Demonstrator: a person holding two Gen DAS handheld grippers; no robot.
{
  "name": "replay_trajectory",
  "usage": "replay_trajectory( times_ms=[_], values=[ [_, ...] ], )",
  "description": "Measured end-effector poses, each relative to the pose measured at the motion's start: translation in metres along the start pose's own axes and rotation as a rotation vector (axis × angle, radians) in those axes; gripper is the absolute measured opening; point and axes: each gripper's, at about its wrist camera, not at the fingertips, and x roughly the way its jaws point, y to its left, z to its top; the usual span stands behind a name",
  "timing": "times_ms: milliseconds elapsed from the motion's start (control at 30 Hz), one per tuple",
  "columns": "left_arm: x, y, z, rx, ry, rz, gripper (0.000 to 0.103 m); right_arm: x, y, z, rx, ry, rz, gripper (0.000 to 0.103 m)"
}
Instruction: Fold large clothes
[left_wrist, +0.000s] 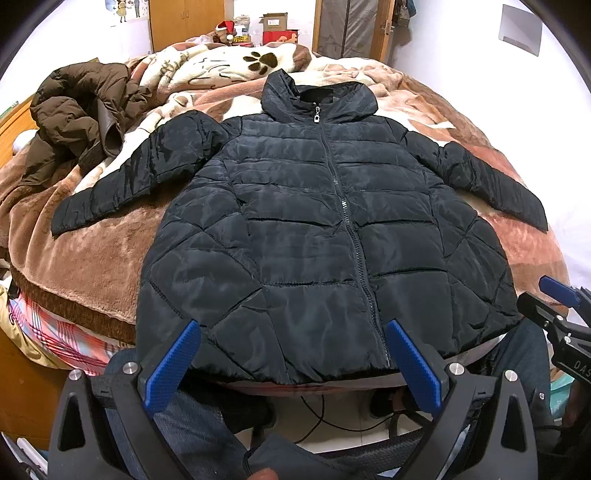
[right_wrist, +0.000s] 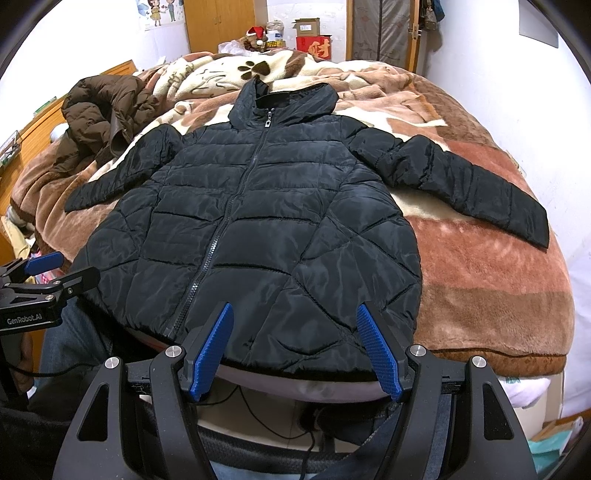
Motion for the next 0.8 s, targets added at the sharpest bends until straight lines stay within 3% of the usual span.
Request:
replay_trajectory(
  times_ms=[467, 733, 800],
  values=[
    [0.012, 0.005, 0.015, 0.034, -0.026, 0.003, 0.102, 0.011, 0.003, 0.004, -0.011, 0.007, 0.009, 0.070],
    [0.027, 0.024, 0.033, -0.002, -0.037, -0.007, 0.102, 0.024, 0.007, 0.027, -0.034, 0.001, 0.051, 0.070],
    [0.032, 0.036, 0.041, -0.033, -0.037, -0.011, 0.102, 0.029, 0.009, 0.035, -0.041, 0.000, 0.061, 0.075]
  ],
)
